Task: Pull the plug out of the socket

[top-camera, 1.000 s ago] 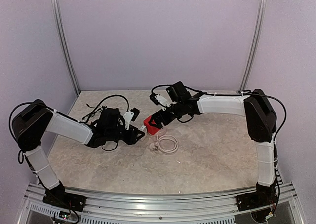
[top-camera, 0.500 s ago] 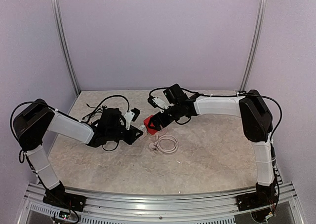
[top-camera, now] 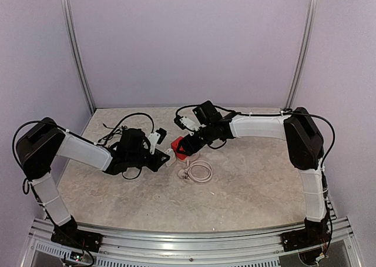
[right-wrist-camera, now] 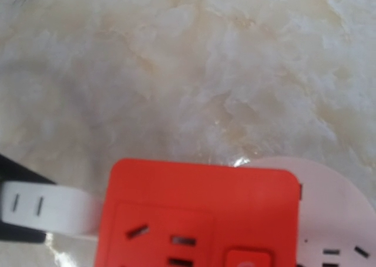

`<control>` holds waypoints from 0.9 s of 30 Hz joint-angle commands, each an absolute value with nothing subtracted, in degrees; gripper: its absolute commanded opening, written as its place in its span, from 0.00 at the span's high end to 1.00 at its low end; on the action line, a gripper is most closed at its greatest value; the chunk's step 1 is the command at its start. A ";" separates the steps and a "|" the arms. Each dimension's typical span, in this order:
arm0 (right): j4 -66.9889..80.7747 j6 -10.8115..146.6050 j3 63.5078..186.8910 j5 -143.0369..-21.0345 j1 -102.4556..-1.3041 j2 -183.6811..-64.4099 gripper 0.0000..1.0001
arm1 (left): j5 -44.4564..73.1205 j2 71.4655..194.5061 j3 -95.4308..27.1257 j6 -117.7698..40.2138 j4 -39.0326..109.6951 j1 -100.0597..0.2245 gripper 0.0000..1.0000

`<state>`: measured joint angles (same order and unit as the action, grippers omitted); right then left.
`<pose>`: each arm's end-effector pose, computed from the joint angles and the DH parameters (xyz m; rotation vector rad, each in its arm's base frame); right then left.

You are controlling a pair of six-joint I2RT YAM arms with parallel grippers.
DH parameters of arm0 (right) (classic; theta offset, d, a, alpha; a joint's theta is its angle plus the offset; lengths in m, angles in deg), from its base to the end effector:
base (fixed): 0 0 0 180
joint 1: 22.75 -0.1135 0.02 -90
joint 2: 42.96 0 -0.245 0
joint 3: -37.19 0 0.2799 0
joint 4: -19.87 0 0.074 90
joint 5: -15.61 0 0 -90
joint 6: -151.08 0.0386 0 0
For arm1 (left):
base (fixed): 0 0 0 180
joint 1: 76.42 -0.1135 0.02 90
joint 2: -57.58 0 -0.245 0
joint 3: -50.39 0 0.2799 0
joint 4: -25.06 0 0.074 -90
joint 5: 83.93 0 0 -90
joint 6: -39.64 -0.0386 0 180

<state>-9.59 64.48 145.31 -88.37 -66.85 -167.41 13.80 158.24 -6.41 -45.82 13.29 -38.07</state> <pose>0.3561 0.3581 0.1569 -0.9646 2.2504 0.6744 0.2809 -0.2288 0.1007 0.7119 2.0623 -0.5781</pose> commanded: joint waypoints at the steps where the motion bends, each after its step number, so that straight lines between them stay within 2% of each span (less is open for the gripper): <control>1: -12.07 63.79 144.90 -86.59 -67.07 -169.06 0.49 | 14.33 156.30 -5.75 -44.35 17.61 -37.66 1.00; 17: -11.36 63.89 142.20 -84.73 -66.83 -168.52 0.66 | 13.66 151.71 -1.05 -42.55 19.63 -37.20 1.00; 22: -10.55 63.76 141.03 -84.93 -66.70 -168.08 0.68 | 12.84 149.82 0.28 -42.36 21.17 -36.16 1.00; 24: -10.06 63.71 140.71 -85.77 -66.72 -167.73 0.65 | 12.88 148.66 1.00 -42.21 21.30 -35.63 1.00; 25: -9.70 63.72 140.29 -86.23 -66.70 -167.39 0.59 | 13.18 148.18 1.35 -42.14 21.34 -35.37 1.00; 27: -8.74 64.10 139.60 -86.97 -66.70 -166.35 0.36 | 13.61 146.82 1.82 -42.02 21.75 -35.12 1.00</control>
